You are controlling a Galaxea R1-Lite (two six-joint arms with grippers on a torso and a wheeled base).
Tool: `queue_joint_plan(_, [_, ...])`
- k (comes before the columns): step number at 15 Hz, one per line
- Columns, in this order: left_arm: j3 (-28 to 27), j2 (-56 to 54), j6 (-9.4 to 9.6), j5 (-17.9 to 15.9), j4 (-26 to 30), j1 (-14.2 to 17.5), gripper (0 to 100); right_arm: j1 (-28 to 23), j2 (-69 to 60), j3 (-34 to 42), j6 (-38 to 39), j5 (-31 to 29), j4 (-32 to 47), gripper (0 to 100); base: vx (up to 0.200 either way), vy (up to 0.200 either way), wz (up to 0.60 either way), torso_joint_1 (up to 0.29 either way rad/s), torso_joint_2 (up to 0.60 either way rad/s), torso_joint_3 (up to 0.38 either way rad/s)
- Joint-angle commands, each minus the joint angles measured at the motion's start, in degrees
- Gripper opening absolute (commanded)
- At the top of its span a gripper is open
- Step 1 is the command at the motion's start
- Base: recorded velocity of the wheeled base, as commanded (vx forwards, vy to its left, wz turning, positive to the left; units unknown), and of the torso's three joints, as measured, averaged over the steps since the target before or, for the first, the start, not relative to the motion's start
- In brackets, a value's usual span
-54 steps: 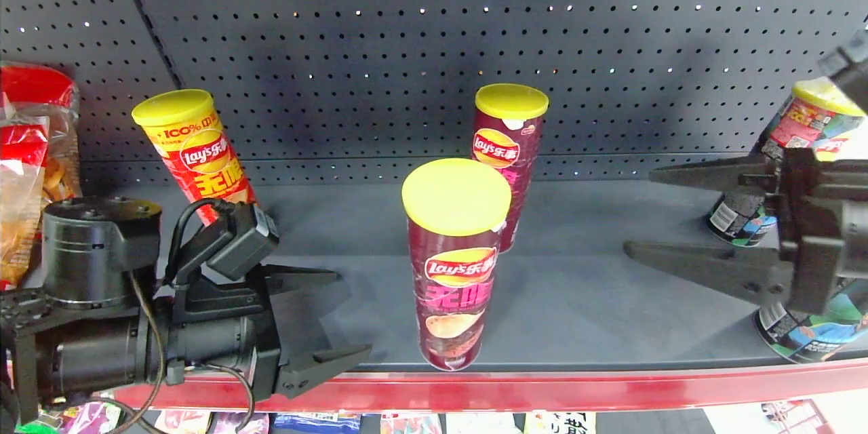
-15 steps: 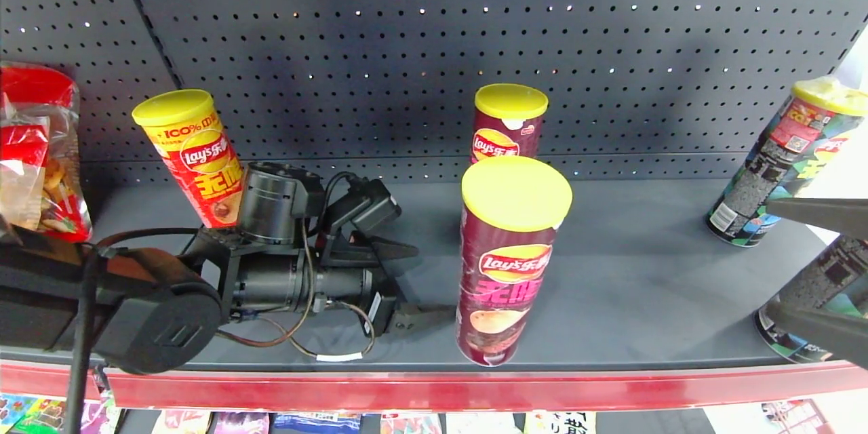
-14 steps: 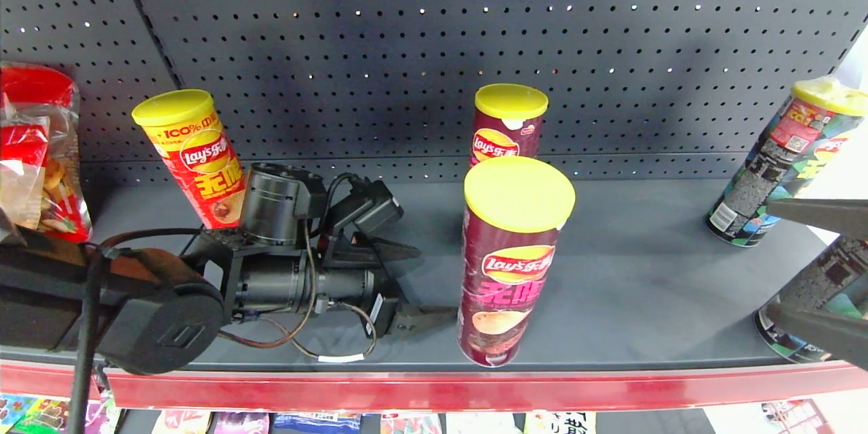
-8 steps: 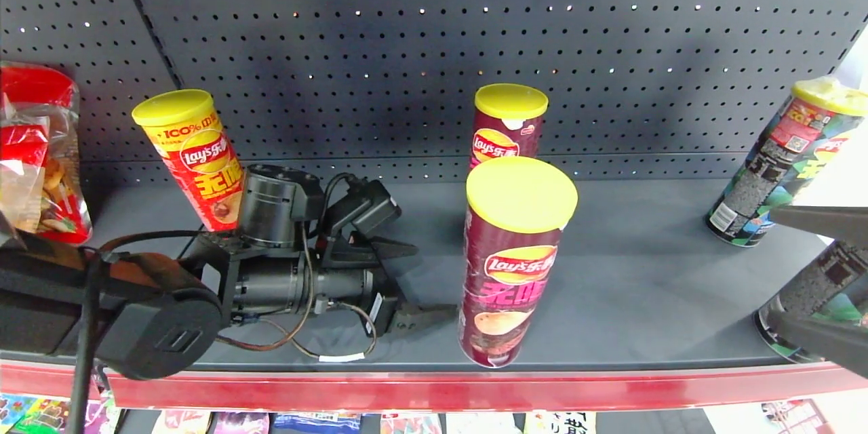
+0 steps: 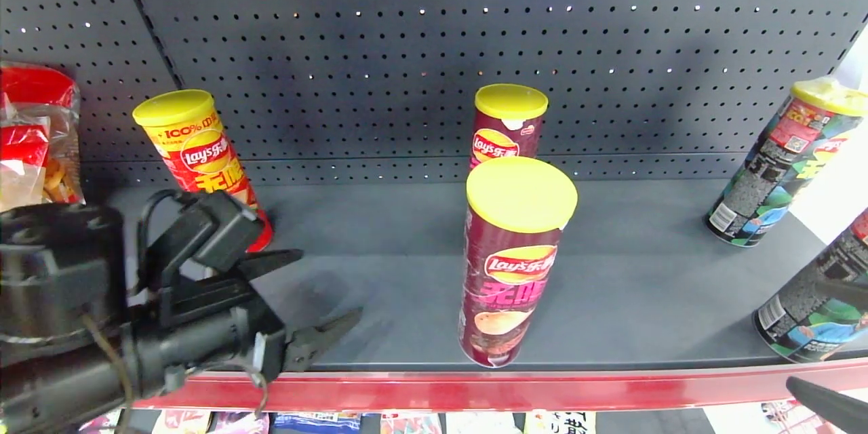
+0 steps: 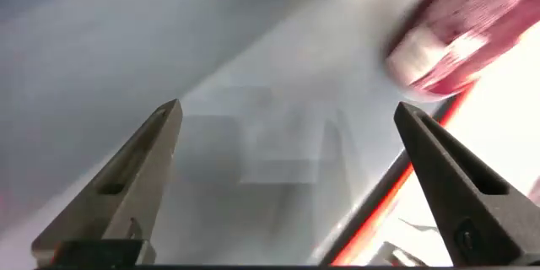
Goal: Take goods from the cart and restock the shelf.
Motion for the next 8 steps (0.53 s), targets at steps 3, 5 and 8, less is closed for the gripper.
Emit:
queue_joint_plan(3, [12.5,-29.1,-0.22,17.3,11.8,0.5,100,-7.5,-10.1,4.5,0.5,-3.0,0.9,100,0.000,0.000,0.00,0.000,0.00,0.000])
queue_joint_plan(5, [13.2,-33.4,0.04,20.0,13.5,1.9,100,-14.7,-9.4,4.7,0.2,-6.4,1.2,100,0.000,0.000,0.00,0.000,0.00,0.000])
queue_joint_plan(8, [12.0,-34.0,3.03,20.6,14.0,7.0,100,-16.1,-9.8,6.1,0.4,-6.5,1.3,100,0.000,0.000,0.00,0.000,0.00,0.000])
